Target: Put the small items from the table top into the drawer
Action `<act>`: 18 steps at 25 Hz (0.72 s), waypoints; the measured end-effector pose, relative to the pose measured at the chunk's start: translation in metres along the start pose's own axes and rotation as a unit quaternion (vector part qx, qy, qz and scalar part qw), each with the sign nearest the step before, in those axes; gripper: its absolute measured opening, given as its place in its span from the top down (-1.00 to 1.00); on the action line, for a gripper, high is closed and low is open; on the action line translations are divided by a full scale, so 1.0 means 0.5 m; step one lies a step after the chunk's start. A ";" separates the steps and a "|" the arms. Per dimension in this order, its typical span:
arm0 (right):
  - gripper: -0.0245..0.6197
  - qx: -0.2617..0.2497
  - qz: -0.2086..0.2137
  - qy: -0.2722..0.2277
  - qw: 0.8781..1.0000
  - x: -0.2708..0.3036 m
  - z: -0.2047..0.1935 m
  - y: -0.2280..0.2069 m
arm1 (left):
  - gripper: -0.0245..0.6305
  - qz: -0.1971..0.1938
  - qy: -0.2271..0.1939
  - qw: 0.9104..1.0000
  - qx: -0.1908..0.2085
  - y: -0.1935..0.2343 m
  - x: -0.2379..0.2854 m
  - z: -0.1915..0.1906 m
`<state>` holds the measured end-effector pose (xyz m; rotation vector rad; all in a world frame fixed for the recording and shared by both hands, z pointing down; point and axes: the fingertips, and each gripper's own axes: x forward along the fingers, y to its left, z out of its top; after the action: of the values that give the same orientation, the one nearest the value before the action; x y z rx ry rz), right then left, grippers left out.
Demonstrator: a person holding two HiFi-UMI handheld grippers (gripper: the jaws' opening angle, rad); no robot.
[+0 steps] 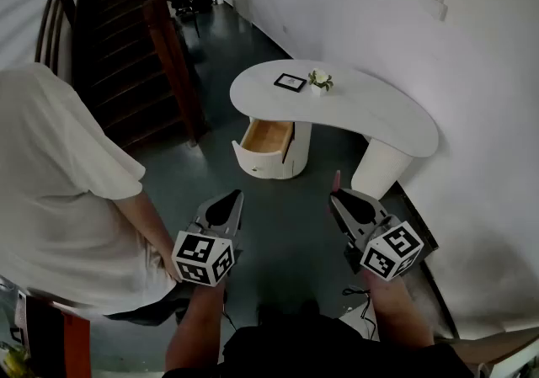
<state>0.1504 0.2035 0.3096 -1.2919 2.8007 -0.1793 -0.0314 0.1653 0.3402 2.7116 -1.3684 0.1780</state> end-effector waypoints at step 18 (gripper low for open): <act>0.76 0.035 0.014 -0.025 0.999 -0.043 0.026 -0.024 | 0.89 0.003 -0.003 1.000 0.000 -0.047 0.015 0.011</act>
<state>0.1746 0.2109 0.2983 -1.2228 2.7424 -0.2387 -0.0075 0.1725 0.3351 2.7100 -1.3771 0.1703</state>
